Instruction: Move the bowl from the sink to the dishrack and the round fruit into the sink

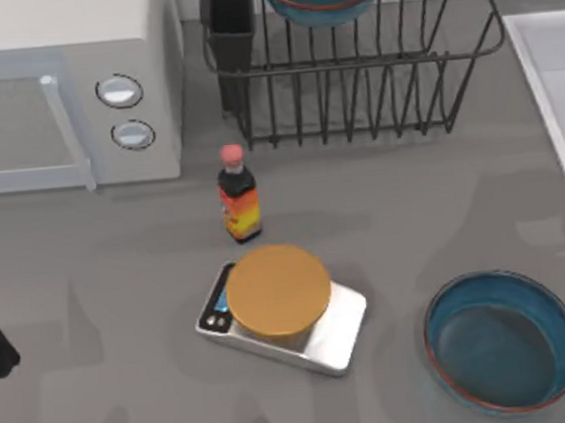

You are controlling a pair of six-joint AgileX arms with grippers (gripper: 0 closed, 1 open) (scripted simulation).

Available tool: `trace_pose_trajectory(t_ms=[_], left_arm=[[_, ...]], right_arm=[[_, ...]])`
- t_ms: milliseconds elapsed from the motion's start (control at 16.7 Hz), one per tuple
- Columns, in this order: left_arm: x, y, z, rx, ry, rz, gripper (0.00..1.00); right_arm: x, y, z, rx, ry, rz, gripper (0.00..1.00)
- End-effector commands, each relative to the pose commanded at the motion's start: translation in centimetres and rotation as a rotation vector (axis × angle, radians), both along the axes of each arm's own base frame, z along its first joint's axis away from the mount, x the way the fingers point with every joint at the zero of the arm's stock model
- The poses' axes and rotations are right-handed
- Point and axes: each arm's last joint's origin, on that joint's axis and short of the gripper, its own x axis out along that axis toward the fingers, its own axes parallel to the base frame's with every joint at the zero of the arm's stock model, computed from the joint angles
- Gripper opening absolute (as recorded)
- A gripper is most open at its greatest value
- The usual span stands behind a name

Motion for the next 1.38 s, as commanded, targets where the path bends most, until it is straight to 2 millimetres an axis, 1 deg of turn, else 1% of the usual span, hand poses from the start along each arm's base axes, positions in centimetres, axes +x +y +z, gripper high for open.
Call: trace_pose_trajectory(t_ms=[120, 300, 660, 780, 900, 1080, 1260, 1380], left_arm=[[0.0, 0.0, 0.0, 0.000, 0.000, 0.000, 1.00], [0.0, 0.0, 0.0, 0.000, 0.000, 0.000, 1.00], [0.0, 0.0, 0.0, 0.000, 0.000, 0.000, 1.00], [0.0, 0.0, 0.0, 0.000, 0.000, 0.000, 1.00], [0.0, 0.0, 0.0, 0.000, 0.000, 0.000, 1.00], [0.0, 0.0, 0.0, 0.000, 0.000, 0.000, 1.00], [0.0, 0.0, 0.0, 0.000, 0.000, 0.000, 1.00], [0.0, 0.0, 0.0, 0.000, 0.000, 0.000, 1.00]], right_arm=[[-1.3, -1.2, -0.4, -0.053, -0.050, -0.038, 0.00], [-2.3, -2.0, -0.8, -0.090, -0.078, -0.066, 0.00], [-2.2, -1.9, -0.9, -0.087, -0.075, -0.064, 0.00], [-2.0, -2.2, -1.6, -0.086, -0.073, -0.067, 0.00], [-1.5, -2.5, -3.2, -0.084, -0.068, -0.068, 0.00], [-0.9, -3.0, -6.9, -0.084, -0.067, -0.065, 0.00], [-1.0, -2.9, -10.8, -0.090, -0.080, -0.065, 0.00], [-1.5, -2.6, -12.9, -0.094, -0.087, -0.065, 0.00]])
